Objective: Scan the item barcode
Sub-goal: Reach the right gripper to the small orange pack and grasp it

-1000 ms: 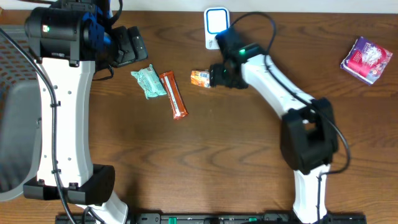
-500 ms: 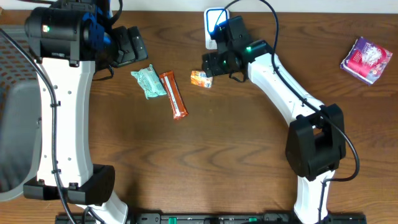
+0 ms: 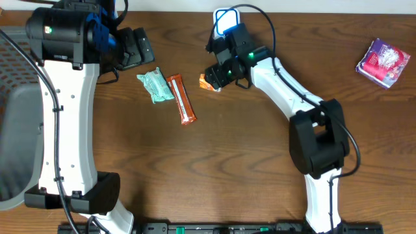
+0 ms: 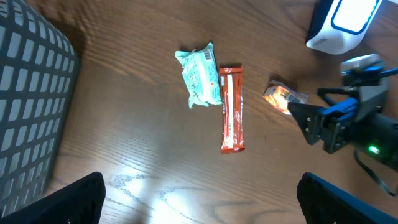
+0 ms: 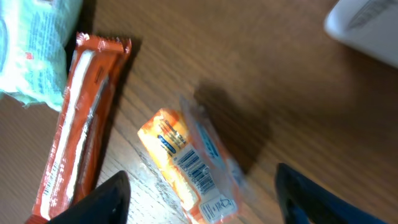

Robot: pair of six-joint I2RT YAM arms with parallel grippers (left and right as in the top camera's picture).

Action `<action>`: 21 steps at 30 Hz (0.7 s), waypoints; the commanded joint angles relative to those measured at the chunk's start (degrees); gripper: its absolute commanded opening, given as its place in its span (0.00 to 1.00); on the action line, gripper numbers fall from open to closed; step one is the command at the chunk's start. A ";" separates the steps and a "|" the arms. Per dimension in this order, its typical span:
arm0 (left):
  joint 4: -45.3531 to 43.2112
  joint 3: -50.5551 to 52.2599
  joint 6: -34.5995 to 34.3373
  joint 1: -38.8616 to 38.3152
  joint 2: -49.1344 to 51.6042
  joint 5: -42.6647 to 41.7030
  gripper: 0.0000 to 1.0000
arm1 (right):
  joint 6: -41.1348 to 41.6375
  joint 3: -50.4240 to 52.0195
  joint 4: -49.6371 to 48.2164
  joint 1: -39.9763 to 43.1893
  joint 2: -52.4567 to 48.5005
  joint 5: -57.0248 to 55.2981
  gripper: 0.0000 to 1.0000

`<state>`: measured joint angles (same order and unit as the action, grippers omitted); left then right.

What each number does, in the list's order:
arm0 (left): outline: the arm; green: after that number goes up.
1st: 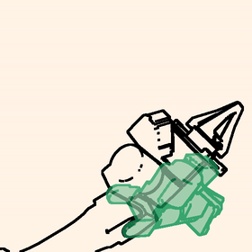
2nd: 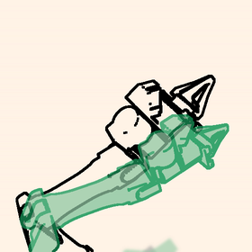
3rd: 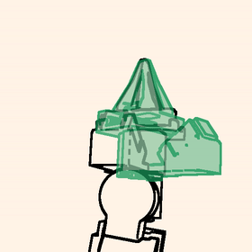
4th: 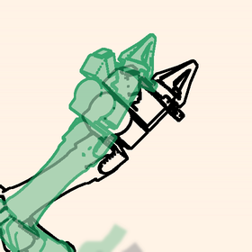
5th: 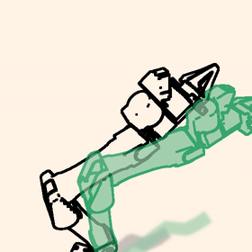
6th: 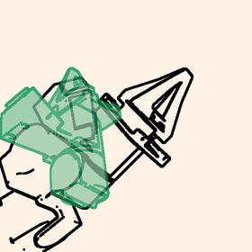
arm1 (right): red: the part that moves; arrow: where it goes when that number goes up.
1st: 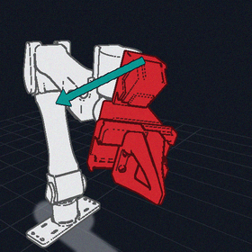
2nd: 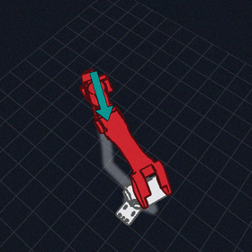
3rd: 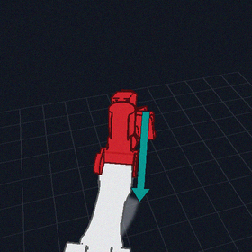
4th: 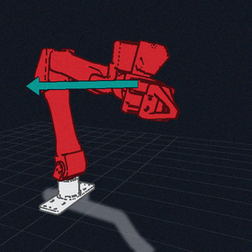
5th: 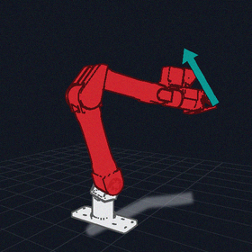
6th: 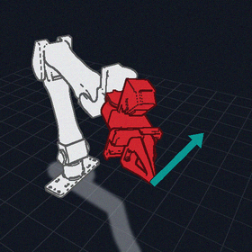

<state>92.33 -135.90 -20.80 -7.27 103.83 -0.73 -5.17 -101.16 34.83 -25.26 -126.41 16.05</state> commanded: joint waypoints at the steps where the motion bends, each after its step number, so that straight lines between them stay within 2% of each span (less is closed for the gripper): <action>1: 4.44 -0.13 0.11 0.24 0.31 0.33 0.98 | -1.36 -0.02 0.15 -0.90 -1.64 6.19 0.62; 3: 4.44 -0.13 0.11 0.24 0.31 0.33 0.98 | -1.36 -0.04 0.57 -1.40 -1.62 7.69 0.59; 14: 4.44 -0.13 0.11 0.24 0.31 0.33 0.98 | 1.75 -0.11 8.11 -8.57 -0.48 6.60 0.56; 16: 4.44 -0.13 0.11 0.24 0.31 0.33 0.98 | 5.01 -0.42 8.70 -9.42 0.48 2.49 0.55; 18: 4.44 -0.13 0.11 0.24 0.31 0.33 0.98 | 7.78 -0.61 8.61 -9.55 1.97 -1.99 0.59; 21: 4.44 -0.13 0.11 0.24 0.31 0.33 0.98 | 8.26 -1.01 8.22 -8.39 4.24 -6.40 0.60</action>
<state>92.33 -135.90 -20.80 -7.27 103.83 -0.73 -0.27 -101.16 43.38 -35.24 -127.04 16.51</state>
